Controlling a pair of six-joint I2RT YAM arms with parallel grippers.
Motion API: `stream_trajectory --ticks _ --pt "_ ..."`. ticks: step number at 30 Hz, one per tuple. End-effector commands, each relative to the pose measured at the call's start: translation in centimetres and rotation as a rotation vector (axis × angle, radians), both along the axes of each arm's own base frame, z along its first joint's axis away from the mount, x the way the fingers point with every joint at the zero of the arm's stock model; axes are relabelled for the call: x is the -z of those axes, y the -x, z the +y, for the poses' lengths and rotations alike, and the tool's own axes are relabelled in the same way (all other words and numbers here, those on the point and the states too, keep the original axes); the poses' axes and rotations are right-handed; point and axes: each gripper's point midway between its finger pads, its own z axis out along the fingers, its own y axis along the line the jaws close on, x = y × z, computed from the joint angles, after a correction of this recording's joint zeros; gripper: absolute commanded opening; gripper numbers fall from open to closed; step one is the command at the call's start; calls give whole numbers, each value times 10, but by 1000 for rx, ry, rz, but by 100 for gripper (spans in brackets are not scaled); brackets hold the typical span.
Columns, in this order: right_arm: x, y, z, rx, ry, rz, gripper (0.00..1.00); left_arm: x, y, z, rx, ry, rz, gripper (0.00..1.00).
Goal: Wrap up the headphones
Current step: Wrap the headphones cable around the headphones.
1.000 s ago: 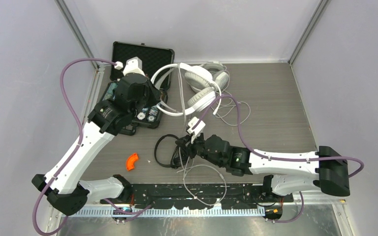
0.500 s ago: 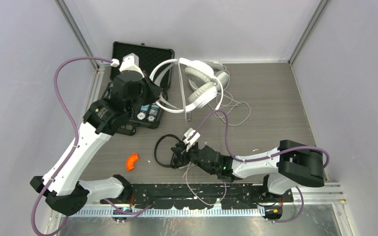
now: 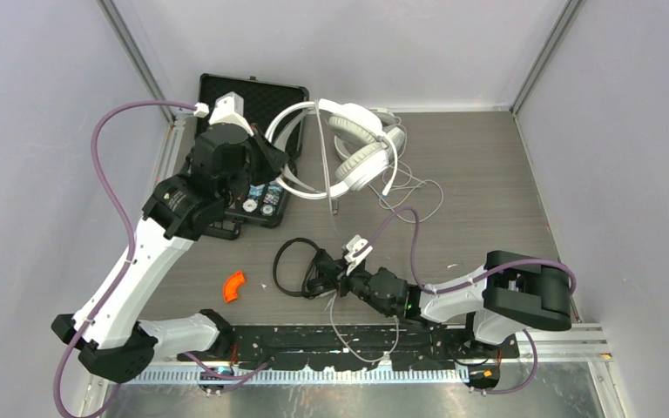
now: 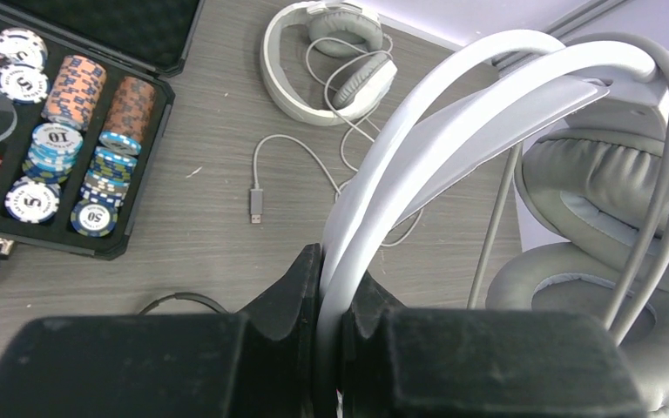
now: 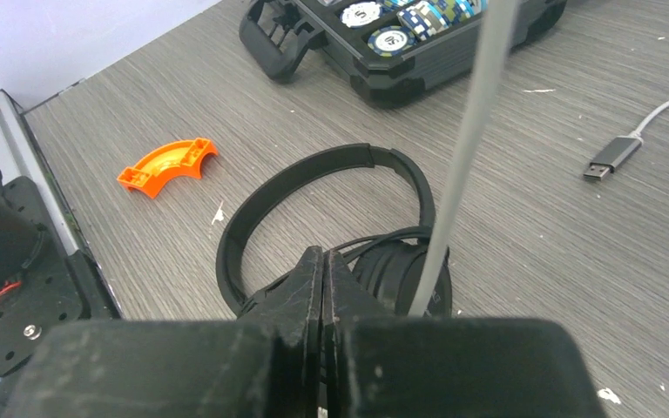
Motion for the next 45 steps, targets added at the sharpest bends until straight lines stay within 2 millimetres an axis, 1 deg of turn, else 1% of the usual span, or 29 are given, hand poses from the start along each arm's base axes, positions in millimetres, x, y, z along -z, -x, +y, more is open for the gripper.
stream_trajectory --ticks 1,4,7,8,10,12,13,15,17,18,22,24,28,31,34,35,39,42,45 --pt "-26 -5 -5 42 -116 -37 0 -70 14 -5 39 222 -134 0" --pt "-29 -5 -8 50 -136 -52 0 -71 21 -14 88 261 -115 0" --pt "-31 -7 -11 63 -132 -66 0 -73 28 -19 122 297 -106 0" --pt "-30 -7 -11 63 -127 -68 4 -73 29 -19 127 304 -106 0" --pt "-29 -6 -11 54 -127 -66 16 -76 31 -19 133 313 -111 0" --pt "-27 -3 -9 36 -123 -61 23 -78 33 -20 138 319 -113 0" --pt "-26 -3 -8 31 -124 -57 25 -79 33 -20 140 322 -114 0" --pt "-24 -2 -7 25 -123 -52 26 -83 34 -21 148 332 -117 0" --pt "-19 -2 -7 26 -117 -49 24 -85 35 -21 152 336 -120 0" --pt "-18 -2 -8 28 -118 -49 22 -86 35 -21 152 337 -122 0" --pt "-15 -2 -14 35 -128 -61 1 -89 38 -20 157 338 -125 0" --pt "-13 0 -18 30 -123 -74 0 -91 40 -18 158 338 -127 0" --pt "-17 10 -22 -43 -111 -116 0 -94 43 -17 168 335 -141 0" --pt "-22 17 -26 -85 -105 -146 0 -97 46 -20 194 329 -148 0" --pt "-23 23 -26 -129 -70 -153 0 -97 46 -20 198 327 -150 0" --pt "-23 26 -25 -145 -52 -147 3 -97 46 -19 196 324 -150 0" --pt "-35 39 -25 -220 -26 -125 28 -94 44 -18 189 313 -148 0" --pt "-46 44 -35 -239 -27 -149 40 -93 43 -19 188 308 -146 0" --pt "-53 48 -48 -247 -18 -180 49 -93 42 -19 186 306 -148 0"
